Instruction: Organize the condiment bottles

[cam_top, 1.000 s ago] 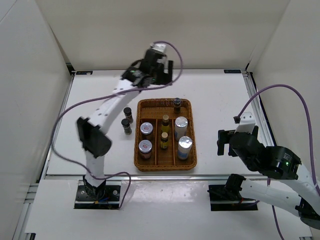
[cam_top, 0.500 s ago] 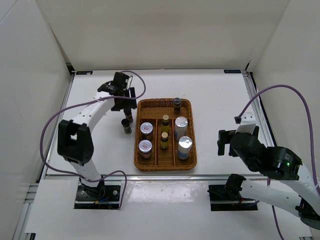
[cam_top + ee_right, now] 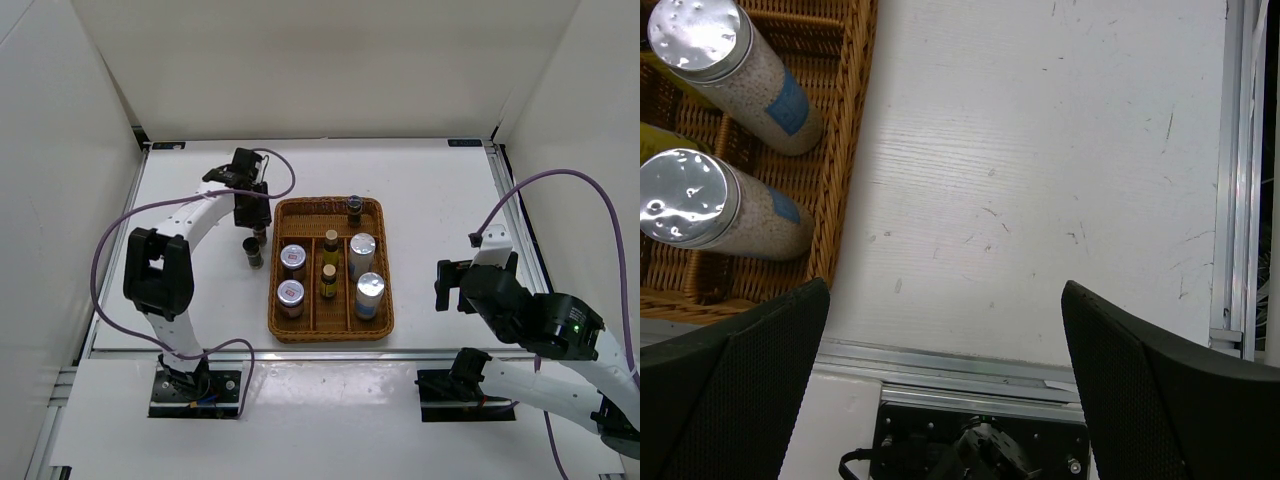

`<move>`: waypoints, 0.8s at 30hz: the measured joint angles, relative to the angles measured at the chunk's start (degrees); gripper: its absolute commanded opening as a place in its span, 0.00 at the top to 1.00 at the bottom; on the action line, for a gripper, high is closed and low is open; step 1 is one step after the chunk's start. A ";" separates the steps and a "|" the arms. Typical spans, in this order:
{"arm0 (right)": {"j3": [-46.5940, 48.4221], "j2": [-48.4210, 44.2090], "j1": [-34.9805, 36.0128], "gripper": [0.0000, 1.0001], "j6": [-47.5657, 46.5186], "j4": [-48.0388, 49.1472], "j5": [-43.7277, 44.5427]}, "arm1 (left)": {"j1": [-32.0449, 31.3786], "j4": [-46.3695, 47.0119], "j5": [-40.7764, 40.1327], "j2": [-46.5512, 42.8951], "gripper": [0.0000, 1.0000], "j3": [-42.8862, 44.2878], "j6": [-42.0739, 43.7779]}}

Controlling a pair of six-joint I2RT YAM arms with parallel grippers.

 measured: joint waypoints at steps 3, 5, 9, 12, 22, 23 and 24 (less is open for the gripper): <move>0.00 0.00 0.00 0.00 0.00 0.00 0.00 | 0.02 -0.09 -0.35 -0.07 0.63 0.26 0.02; 0.00 0.02 0.00 0.00 0.00 0.00 0.00 | 0.02 -0.55 -0.96 -0.37 0.66 0.87 0.02; -0.02 0.20 0.00 0.00 0.00 0.00 0.00 | -0.28 -1.75 -2.32 -3.54 0.70 4.20 0.04; 0.00 0.52 0.00 0.00 0.00 0.00 0.00 | -2.12 -1.66 -2.80 -6.95 0.76 9.90 0.74; -0.02 0.98 0.00 0.00 0.00 0.00 0.00 | -11.96 2.51 3.98 -3.23 0.81 21.92 3.28; -0.02 0.98 0.00 0.00 0.00 0.00 0.00 | -12.39 2.58 4.39 -1.38 0.81 21.94 3.43; -0.02 0.98 0.00 0.00 0.00 0.00 -0.02 | -12.83 2.47 4.68 0.39 0.81 21.94 3.48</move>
